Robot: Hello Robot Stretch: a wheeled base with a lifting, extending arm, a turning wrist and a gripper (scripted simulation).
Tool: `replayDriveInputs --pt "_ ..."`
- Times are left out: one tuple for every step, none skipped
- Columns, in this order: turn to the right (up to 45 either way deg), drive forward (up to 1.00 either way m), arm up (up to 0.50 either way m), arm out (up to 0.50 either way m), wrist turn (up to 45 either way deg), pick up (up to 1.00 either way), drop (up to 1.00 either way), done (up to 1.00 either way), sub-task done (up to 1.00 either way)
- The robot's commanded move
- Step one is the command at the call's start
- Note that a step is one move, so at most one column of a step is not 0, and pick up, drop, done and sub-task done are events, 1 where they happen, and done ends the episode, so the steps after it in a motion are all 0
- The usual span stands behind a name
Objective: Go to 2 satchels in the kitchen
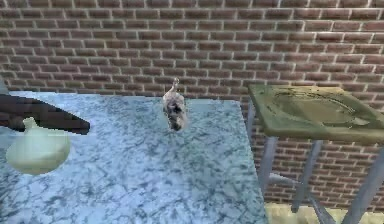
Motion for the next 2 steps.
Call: replayDriveInputs --pt "45.0 0.00 0.00 0.00 0.0 0.00 0.00 0.00 0.00" --pt "45.0 0.00 0.00 0.00 0.0 0.00 0.00 0.00 0.00"
